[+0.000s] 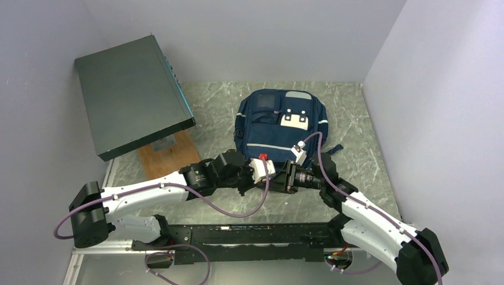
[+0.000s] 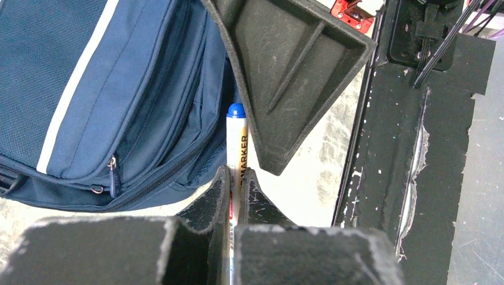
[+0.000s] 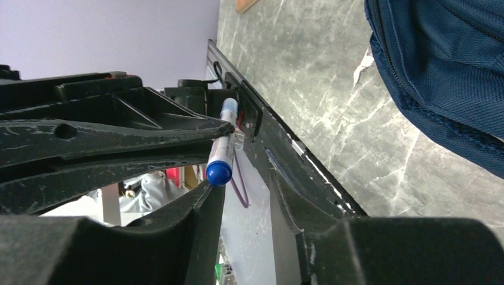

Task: Pack the student bag
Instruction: Pick up the stationery from the center of the board.

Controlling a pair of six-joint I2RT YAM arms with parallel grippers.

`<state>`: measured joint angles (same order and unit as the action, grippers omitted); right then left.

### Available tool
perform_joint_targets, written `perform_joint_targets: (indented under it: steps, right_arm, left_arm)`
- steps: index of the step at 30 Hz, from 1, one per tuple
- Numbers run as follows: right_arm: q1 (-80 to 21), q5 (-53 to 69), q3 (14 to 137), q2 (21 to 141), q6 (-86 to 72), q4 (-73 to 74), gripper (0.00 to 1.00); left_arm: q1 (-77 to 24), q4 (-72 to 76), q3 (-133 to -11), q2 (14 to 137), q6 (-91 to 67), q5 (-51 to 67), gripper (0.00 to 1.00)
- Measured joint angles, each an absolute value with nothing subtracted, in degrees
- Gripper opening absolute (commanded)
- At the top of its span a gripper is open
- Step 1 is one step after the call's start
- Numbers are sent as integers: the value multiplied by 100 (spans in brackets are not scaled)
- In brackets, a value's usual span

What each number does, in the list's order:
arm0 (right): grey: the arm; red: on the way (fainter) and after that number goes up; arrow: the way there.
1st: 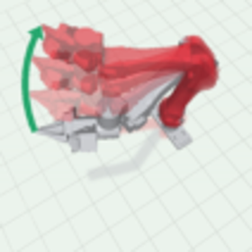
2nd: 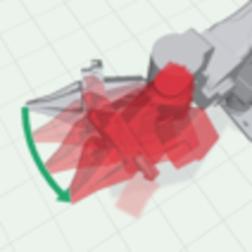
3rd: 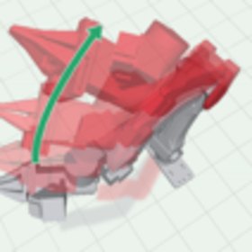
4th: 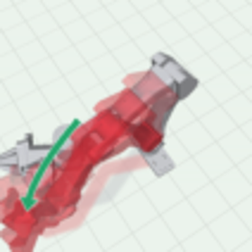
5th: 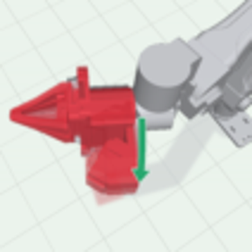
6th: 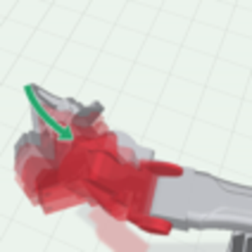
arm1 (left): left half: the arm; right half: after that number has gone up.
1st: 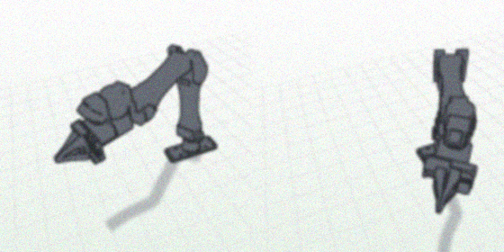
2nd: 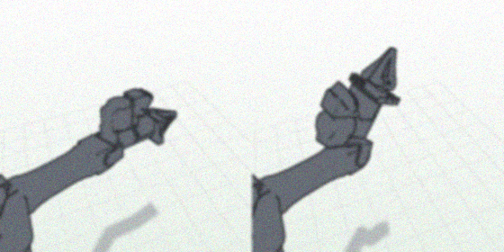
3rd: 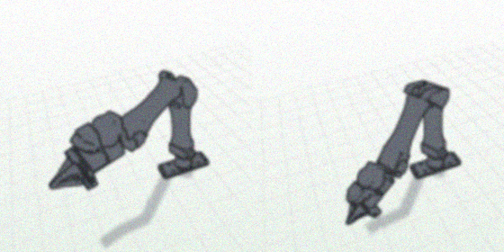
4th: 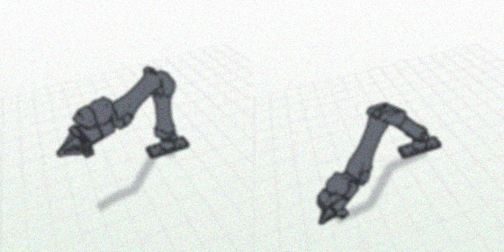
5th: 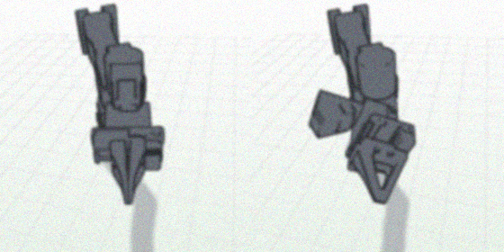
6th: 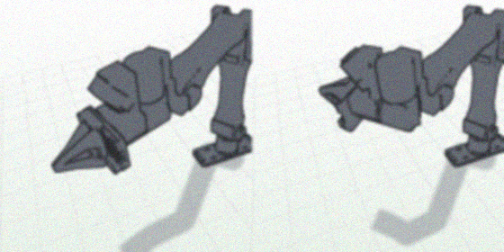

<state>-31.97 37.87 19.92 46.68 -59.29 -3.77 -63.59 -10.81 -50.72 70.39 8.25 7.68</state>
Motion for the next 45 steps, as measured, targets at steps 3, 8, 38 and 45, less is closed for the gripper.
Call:
perform_joint_targets:
  steps: [3,8,38,45]
  right_arm:
    - [-3197,3852,1885,4740,-6020,-543,45]
    - [-3177,3785,1868,4536,-6012,-556,41]
    - [-2829,2504,1870,3500,-5612,666,0]
    - [-1699,1337,1455,1935,-6383,1151,0]
  left_arm:
    - [-6379,-1138,-5083,7078,843,773,0]
    - [-6440,-1166,-5113,7153,913,775,0]
    - [-6530,-1186,-5172,7102,574,386,67]
    - [-6058,-910,-5037,6213,-222,-174,71]
